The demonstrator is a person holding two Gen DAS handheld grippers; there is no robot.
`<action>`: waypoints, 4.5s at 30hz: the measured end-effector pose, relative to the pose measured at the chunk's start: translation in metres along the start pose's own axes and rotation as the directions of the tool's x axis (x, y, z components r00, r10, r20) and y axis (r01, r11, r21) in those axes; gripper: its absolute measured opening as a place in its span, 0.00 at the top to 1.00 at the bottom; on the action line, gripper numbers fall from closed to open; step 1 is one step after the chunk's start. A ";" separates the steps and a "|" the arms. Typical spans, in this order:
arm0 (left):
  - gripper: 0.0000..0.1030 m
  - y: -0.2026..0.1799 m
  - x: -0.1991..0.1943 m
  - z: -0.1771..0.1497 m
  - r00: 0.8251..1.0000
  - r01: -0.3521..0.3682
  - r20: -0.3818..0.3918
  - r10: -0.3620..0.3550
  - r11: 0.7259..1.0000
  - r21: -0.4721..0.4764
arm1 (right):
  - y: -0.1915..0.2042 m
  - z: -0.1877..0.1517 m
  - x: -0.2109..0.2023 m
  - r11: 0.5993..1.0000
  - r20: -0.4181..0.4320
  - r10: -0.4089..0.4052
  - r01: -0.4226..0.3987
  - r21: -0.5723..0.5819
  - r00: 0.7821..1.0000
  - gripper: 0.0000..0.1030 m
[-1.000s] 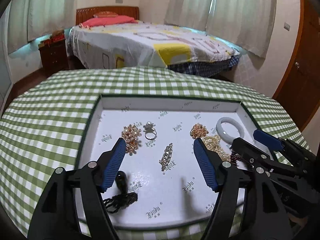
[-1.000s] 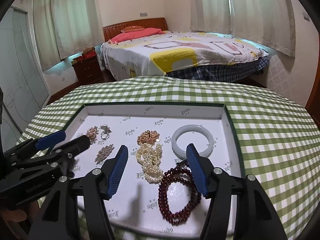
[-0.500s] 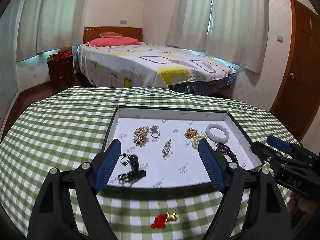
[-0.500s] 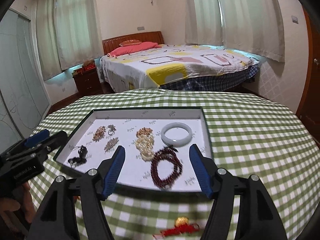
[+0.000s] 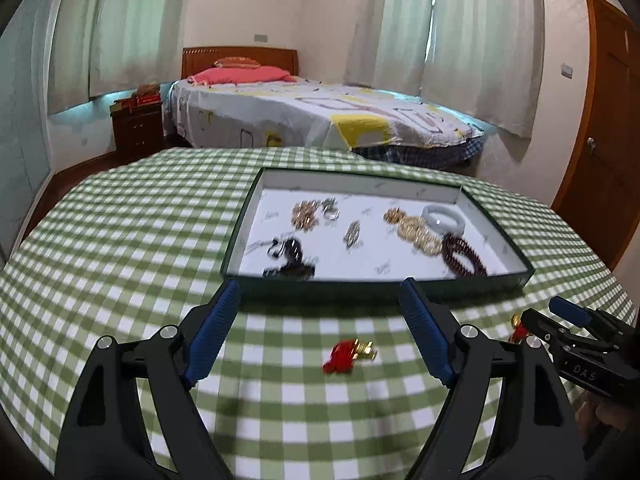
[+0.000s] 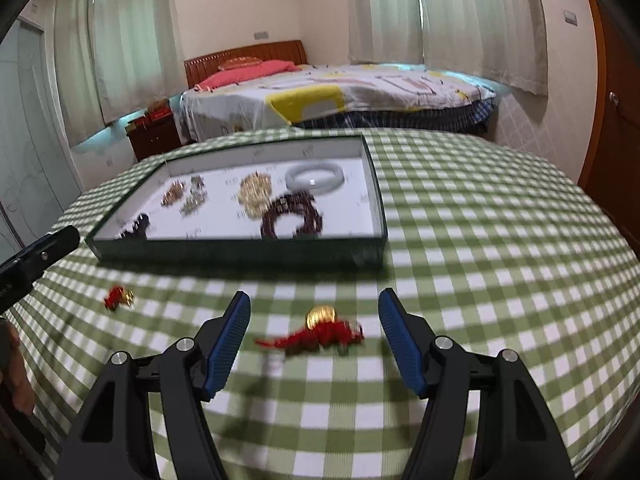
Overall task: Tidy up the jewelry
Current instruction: 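Withdraw both grippers from the tray toward the red charms, then grasp the red tassel with gold coin with the right gripper, then grasp the red flower charm with the left gripper while the right gripper holds the tassel, then carry the red flower charm and red tassel over the tray with both grippers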
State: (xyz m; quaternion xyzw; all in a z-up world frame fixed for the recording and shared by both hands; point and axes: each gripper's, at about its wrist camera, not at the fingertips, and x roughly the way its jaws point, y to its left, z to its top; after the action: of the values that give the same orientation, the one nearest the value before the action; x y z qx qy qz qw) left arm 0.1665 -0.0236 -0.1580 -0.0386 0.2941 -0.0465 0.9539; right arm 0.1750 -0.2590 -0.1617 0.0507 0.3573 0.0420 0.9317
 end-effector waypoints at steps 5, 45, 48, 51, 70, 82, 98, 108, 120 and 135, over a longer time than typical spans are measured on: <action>0.23 0.003 0.004 -0.011 0.999 -0.003 -0.036 0.003 1.000 -0.012 | 0.000 -0.008 0.007 1.000 -0.030 -0.004 0.004 0.000 1.000 0.37; 0.56 -0.008 0.039 -0.032 0.980 0.058 -0.192 -0.053 0.998 0.017 | 0.004 -0.009 0.012 0.999 -0.068 0.043 -0.043 0.002 0.997 0.86; 0.62 -0.007 0.042 -0.033 0.977 0.067 -0.205 -0.063 0.998 0.016 | 0.004 -0.010 0.012 0.999 -0.068 0.044 -0.044 0.001 0.997 0.86; 0.64 -0.009 0.043 -0.034 0.975 0.071 -0.212 -0.063 0.997 0.027 | 0.004 -0.010 0.013 0.999 -0.069 0.045 -0.045 0.003 0.997 0.86; 0.86 -0.007 0.038 -0.035 0.977 0.098 -0.191 -0.091 0.995 0.027 | 0.010 -0.011 0.013 0.998 -0.060 0.067 -0.067 0.000 0.996 0.86; 0.87 -0.010 0.023 -0.026 0.984 0.110 -0.142 -0.104 0.993 0.037 | 0.013 -0.008 0.004 0.997 -0.032 0.081 -0.082 -0.012 0.996 0.87; 0.87 -0.016 -0.001 -0.006 0.991 0.114 -0.075 -0.110 0.992 0.047 | 0.022 0.005 -0.019 0.995 0.023 0.092 -0.092 -0.029 0.995 0.87; 0.87 -0.021 -0.021 0.020 0.991 0.134 -0.004 -0.134 0.990 0.050 | 0.029 0.030 -0.041 0.994 0.103 0.108 -0.105 -0.040 0.989 0.87; 0.87 -0.034 -0.024 0.073 0.981 0.154 0.111 -0.162 0.985 0.075 | 0.054 0.086 -0.052 0.987 0.232 0.148 -0.127 -0.101 0.961 0.87; 0.87 -0.039 0.081 0.054 0.988 0.137 -0.075 -0.132 0.989 0.055 | 0.065 0.081 0.048 0.984 0.050 0.155 -0.149 -0.099 0.987 0.88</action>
State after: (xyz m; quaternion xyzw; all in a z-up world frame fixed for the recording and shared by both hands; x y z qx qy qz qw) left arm 0.2612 -0.0690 -0.1548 -0.0279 0.3229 -0.1210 0.9383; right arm 0.2622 -0.1943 -0.1252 0.0347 0.3230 0.1283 0.9370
